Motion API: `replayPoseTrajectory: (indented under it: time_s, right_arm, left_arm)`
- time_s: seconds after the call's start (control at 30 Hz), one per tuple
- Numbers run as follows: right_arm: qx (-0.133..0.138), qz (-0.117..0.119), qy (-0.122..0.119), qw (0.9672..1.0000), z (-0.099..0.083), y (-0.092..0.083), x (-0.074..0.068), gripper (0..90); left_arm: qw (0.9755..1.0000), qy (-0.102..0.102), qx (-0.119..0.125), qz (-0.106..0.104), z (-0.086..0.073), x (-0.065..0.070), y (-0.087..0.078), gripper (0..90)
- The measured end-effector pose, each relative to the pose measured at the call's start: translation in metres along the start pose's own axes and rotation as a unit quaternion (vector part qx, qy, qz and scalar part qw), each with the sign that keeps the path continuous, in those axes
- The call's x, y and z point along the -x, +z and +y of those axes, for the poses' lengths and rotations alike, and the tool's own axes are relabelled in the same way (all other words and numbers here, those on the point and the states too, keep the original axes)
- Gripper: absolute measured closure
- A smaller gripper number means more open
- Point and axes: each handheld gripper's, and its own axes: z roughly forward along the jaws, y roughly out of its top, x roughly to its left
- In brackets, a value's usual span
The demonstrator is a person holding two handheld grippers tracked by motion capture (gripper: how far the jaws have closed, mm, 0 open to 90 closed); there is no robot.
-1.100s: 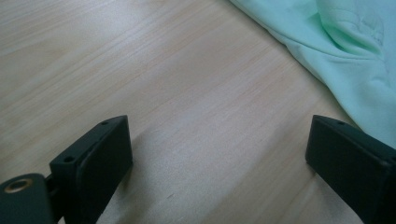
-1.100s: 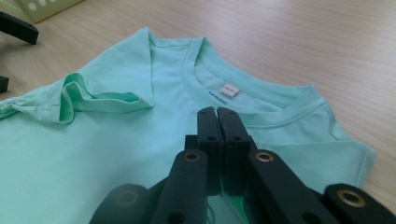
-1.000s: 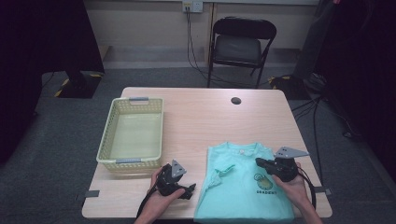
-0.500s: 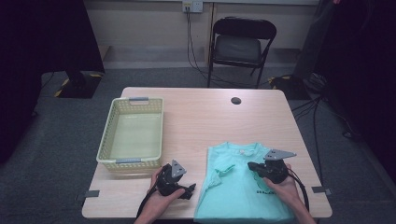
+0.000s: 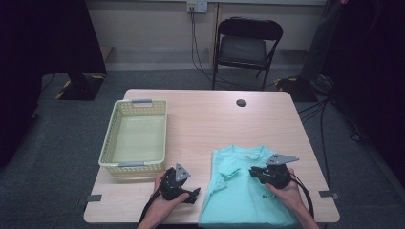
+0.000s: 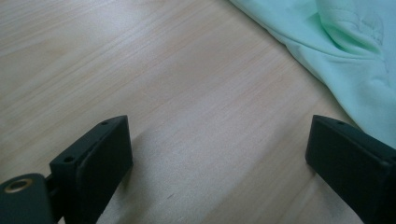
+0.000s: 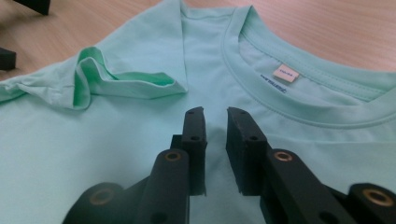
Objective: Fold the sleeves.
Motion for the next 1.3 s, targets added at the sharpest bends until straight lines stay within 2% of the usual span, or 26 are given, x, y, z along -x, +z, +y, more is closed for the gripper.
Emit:
replayPoseTrajectory:
  time_s: [0.07, 0.2, 0.3, 0.47, 0.6, 0.67, 0.83, 0.93, 1.13, 1.3]
  right_arm:
    - [0.009, 0.005, 0.003, 0.9999, 0.001, -0.004, 0.001, 69.4]
    - [0.025, -0.006, 0.015, 0.9996, 0.005, -0.016, 0.002, 53.7]
    - [0.043, -0.019, 0.02, 0.9987, 0.009, -0.029, 0.003, 44.4]
    - [0.065, -0.055, 0.028, 0.996, 0.011, -0.047, 0.006, 31.6]
    - [0.069, -0.076, 0.037, 0.994, 0.006, -0.058, 0.011, 27.0]
    - [0.064, -0.089, 0.035, 0.9933, 0.003, -0.061, 0.013, 26.2]
    - [0.051, -0.115, 0.049, 0.9909, -0.012, -0.067, 0.019, 23.9]
    - [0.042, -0.14, 0.067, 0.987, -0.024, -0.068, 0.024, 21.1]
    - [0.021, -0.159, 0.099, 0.982, -0.045, -0.067, 0.039, 20.8]
    - [0.0, -0.175, 0.111, 0.9783, -0.059, -0.066, 0.048, 20.8]
  left_arm:
    - [1.0, 0.0, 0.0, 0.0, 0.0, 0.0, 0.0, 6.7]
    - [1.0, 0.0, 0.001, 0.0, 0.0, 0.0, 0.0, 6.7]
    - [1.0, -0.001, 0.003, 0.0, -0.001, 0.0, 0.0, 6.6]
    - [1.0, 0.0, 0.002, 0.0, -0.001, 0.0, 0.0, 6.6]
    - [1.0, 0.001, 0.002, -0.001, 0.0, 0.0, 0.0, 6.4]
    - [1.0, 0.0, 0.002, 0.0, 0.0, 0.0, 0.0, 6.4]
    - [1.0, 0.0, 0.002, 0.0, 0.0, 0.0, 0.0, 6.4]
    - [1.0, -0.001, 0.003, 0.0, 0.0, 0.0, 0.0, 6.4]
    - [1.0, 0.0, 0.002, 0.001, 0.0, 0.0, 0.0, 6.4]
    - [1.0, 0.0, 0.002, 0.001, 0.0, 0.0, 0.0, 6.4]
